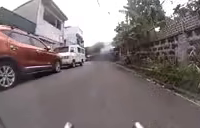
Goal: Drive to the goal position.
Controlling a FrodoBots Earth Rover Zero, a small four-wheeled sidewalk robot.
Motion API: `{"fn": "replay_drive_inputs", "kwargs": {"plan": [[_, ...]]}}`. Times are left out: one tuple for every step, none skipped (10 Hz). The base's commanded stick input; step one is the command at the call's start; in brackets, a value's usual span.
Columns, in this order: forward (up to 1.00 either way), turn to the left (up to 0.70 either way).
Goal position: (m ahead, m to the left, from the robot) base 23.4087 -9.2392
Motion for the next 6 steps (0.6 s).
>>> {"fn": "replay_drive_inputs", "kwargs": {"plan": [[0.70, 0.00], [0.70, 0.00], [0.70, 0.00], [0.70, 0.00], [0.70, 0.00], [0.70, 0.00]]}}
